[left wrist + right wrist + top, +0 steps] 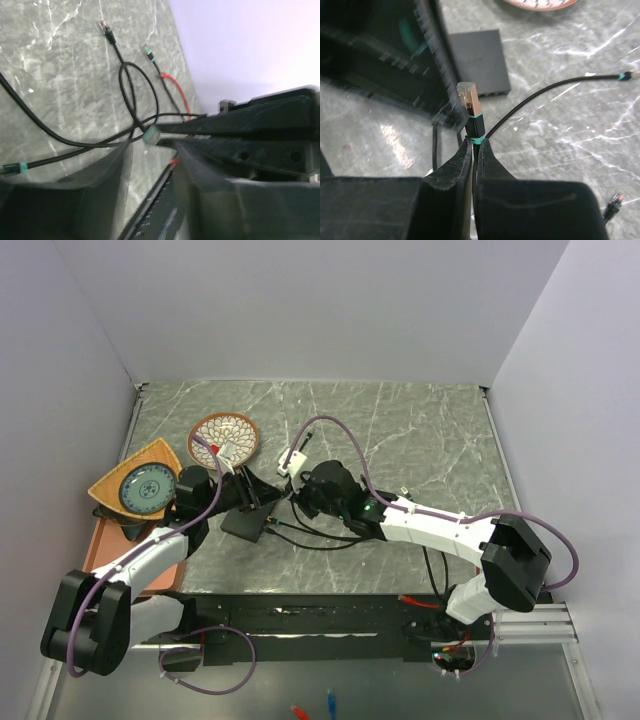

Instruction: Insert the plug into the switch port

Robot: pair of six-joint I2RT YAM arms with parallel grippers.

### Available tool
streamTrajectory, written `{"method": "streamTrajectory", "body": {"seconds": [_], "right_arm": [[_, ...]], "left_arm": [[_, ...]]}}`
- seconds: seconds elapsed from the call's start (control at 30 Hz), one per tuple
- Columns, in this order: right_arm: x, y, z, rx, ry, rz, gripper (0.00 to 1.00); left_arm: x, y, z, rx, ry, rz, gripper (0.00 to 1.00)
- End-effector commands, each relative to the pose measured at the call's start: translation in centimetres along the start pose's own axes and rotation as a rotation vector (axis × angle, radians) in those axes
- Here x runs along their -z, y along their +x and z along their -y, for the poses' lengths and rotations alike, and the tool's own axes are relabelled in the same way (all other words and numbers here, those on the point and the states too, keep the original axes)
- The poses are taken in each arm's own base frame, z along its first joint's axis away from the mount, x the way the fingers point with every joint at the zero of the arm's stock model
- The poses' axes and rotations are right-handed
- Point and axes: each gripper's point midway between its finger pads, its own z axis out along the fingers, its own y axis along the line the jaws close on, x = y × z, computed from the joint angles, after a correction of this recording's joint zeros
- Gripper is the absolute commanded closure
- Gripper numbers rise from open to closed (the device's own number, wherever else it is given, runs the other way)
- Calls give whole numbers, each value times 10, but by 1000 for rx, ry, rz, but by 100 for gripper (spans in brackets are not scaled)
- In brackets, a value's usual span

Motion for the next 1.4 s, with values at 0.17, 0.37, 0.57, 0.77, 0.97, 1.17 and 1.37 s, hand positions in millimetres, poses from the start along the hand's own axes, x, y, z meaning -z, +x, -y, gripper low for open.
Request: {"method": "streamTrajectory", "body": {"seconds": [0.17, 0.37, 0.57, 0.77, 0.97, 1.17, 1.37], "right_arm": [[6, -23, 9, 11, 44, 92, 100], [3, -12, 9, 14, 42, 49, 100], [-4, -4, -2, 26, -23, 2, 100], [-20, 11, -24, 39, -147, -80, 100], [-40, 34, -40, 25, -248, -178, 100], [-64, 55, -33, -34, -236, -250, 100], [-81, 68, -21, -96, -219, -254, 100]], "left_arm": [[5, -39, 20, -123, -49, 121, 3], [30, -69, 9, -184, -207, 281, 4], [57, -88, -12, -240, -394, 378, 4], [62, -86, -42, -234, -480, 347, 4], [55, -77, -76, -182, -526, 282, 4], [48, -70, -103, -145, -560, 240, 4], [43, -69, -126, -116, -584, 210, 4]]}}
